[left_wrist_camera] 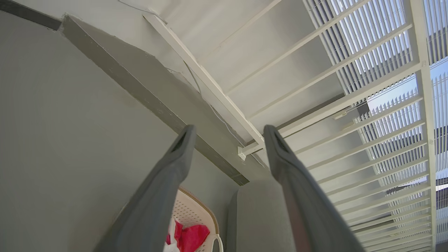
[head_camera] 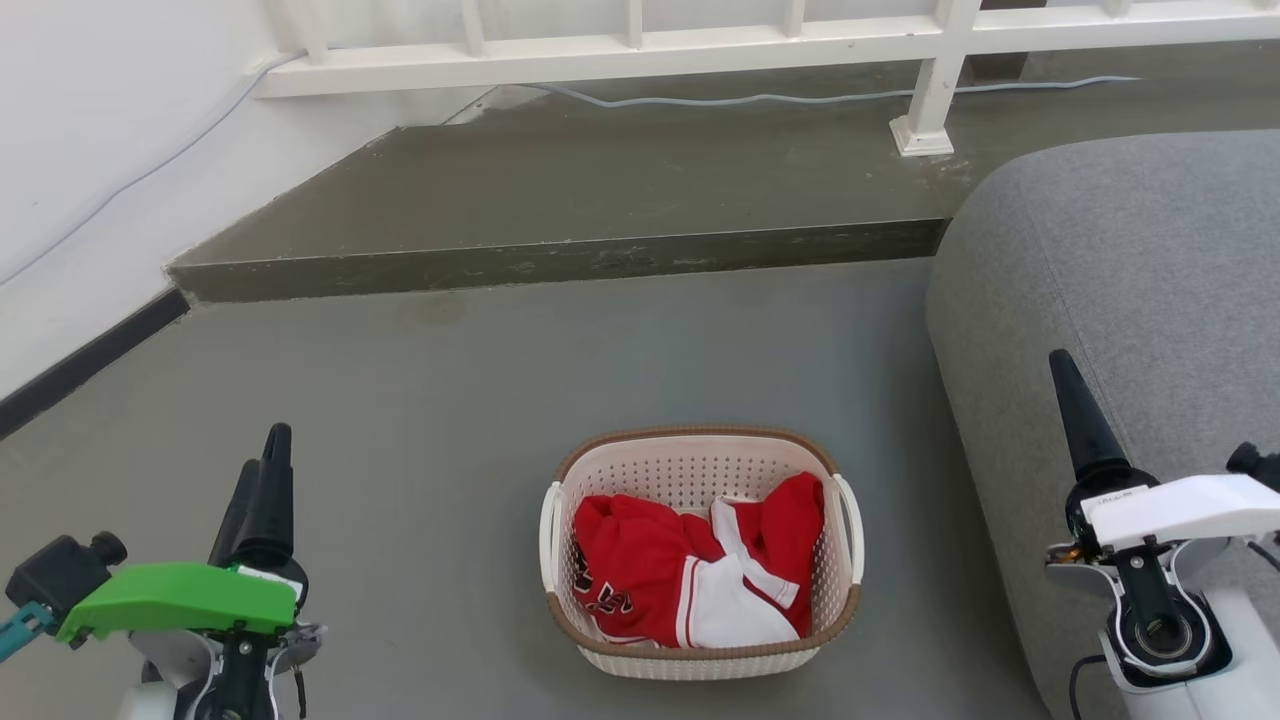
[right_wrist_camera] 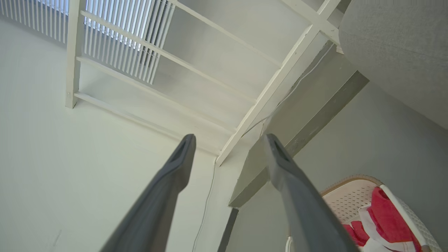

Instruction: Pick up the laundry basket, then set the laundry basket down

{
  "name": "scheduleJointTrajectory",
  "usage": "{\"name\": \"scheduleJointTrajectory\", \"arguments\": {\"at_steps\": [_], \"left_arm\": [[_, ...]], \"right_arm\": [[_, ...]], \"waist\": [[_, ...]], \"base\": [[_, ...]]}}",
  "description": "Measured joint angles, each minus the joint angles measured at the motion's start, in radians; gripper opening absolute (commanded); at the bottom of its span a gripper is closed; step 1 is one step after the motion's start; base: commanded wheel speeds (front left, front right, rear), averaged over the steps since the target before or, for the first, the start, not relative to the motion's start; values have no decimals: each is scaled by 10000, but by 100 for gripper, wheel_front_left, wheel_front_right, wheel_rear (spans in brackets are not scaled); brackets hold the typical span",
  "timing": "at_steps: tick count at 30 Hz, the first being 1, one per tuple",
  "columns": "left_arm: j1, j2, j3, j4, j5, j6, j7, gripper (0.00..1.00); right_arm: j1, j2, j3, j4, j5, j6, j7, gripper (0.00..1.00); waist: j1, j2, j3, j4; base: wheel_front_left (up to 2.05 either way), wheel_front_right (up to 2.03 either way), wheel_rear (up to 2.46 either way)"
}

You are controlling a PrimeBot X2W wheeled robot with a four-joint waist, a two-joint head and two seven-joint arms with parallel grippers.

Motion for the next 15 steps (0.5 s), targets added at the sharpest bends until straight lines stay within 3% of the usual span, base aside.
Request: {"name": "scheduleJointTrajectory", "arguments": {"at_steps": [15], "left_arm": [[-1, 4, -374, -408, 2535, 249, -460, 100]], "right_arm": [[-147, -171, 539, -345, -2617, -171, -435, 100]], "waist": [[-1, 0, 41, -6]], "base": [[0, 0, 0]]}}
